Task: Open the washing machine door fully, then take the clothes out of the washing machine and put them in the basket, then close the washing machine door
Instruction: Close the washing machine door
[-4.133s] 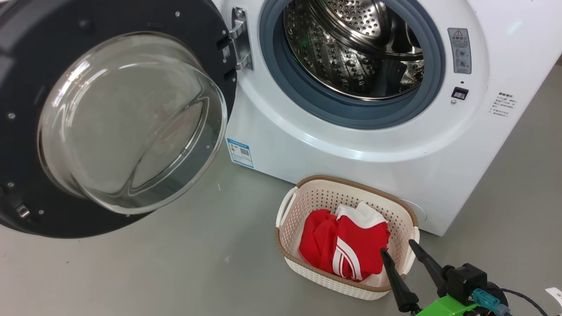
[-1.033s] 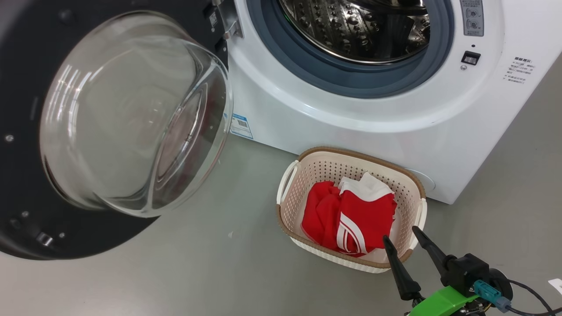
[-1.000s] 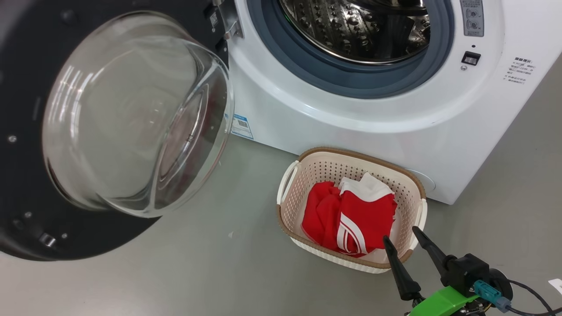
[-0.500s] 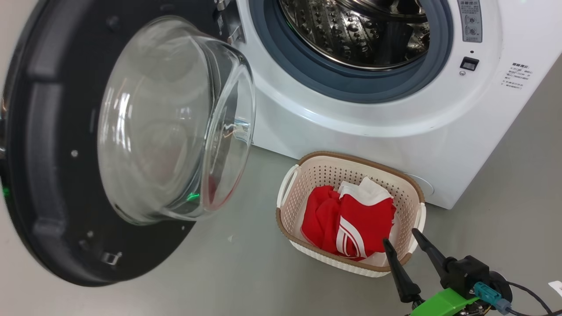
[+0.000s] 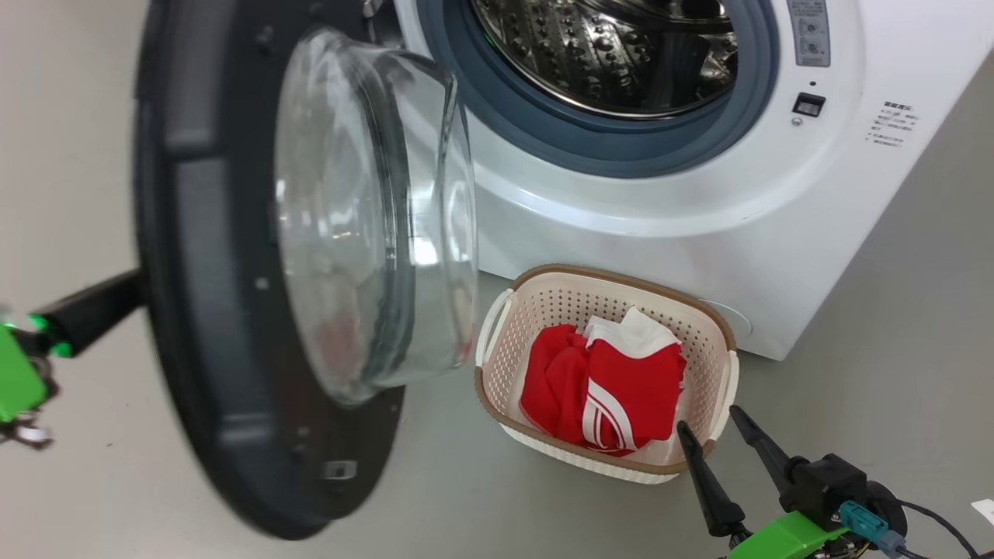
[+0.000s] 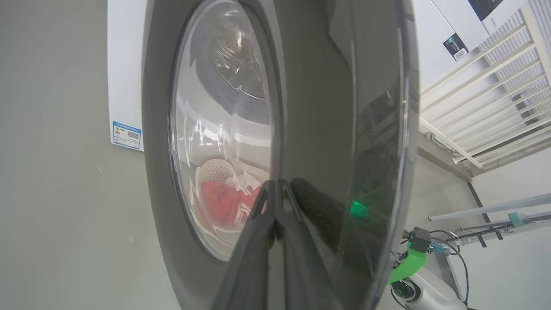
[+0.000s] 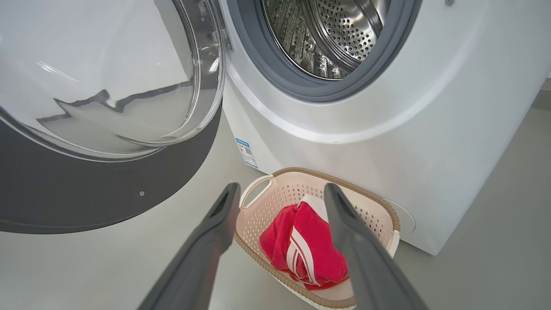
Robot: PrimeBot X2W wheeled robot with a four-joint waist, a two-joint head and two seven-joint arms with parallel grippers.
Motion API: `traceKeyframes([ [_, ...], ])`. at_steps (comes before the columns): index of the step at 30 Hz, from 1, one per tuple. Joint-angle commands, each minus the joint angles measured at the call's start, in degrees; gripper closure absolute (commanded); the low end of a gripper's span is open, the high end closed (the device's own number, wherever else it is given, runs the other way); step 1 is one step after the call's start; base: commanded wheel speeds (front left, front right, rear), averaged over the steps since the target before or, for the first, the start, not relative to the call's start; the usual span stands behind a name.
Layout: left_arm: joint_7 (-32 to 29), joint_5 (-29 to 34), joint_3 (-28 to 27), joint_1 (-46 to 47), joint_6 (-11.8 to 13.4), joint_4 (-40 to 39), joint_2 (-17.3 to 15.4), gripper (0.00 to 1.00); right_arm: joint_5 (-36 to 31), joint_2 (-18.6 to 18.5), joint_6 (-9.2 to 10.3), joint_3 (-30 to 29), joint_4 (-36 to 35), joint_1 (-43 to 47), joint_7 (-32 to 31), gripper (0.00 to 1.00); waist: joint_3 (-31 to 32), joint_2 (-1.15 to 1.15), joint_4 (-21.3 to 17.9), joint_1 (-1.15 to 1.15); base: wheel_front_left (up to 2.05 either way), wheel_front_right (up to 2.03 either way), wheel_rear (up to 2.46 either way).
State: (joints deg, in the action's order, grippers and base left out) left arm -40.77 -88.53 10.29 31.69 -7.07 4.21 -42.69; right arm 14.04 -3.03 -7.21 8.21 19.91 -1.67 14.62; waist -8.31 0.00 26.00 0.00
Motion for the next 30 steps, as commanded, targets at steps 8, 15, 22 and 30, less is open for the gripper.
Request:
traceKeyframes([
  [8, 0.67, -0.75, -0.52, 2.91, -0.42, -6.35, 0.52, 1.0, -0.26, 0.13, -0.28, 0.77, -1.83, -0.99, 0.38, 0.0, -0.66, 0.0, -1.07, 0.0, 0.0, 0.0, 0.0],
  [15, 2.56, -0.29, -0.43, 2.86, -0.42, -6.12, 0.87, 1.0, -0.34, 0.14, -0.28, 0.49, -1.91, -1.19, 0.38, 0.0, -0.88, 0.0, -1.32, 0.0, 0.0, 0.0, 0.0],
  [22, 5.96, 0.44, -0.91, 1.35, -0.42, -5.05, 0.85, 1.0, 0.15, 0.14, -0.28, 0.53, -1.88, -0.88, 0.38, 0.0, -0.4, 0.0, -1.1, 0.0, 0.0, 0.0, 0.0],
  [30, 13.97, 1.9, -2.32, -2.67, -0.42, -1.86, 1.06, 0.54, 0.37, 0.14, -0.28, 0.55, -1.84, -0.61, 0.38, 0.0, 0.24, 0.0, -0.98, 0.0, 0.0, 0.0, 0.0],
])
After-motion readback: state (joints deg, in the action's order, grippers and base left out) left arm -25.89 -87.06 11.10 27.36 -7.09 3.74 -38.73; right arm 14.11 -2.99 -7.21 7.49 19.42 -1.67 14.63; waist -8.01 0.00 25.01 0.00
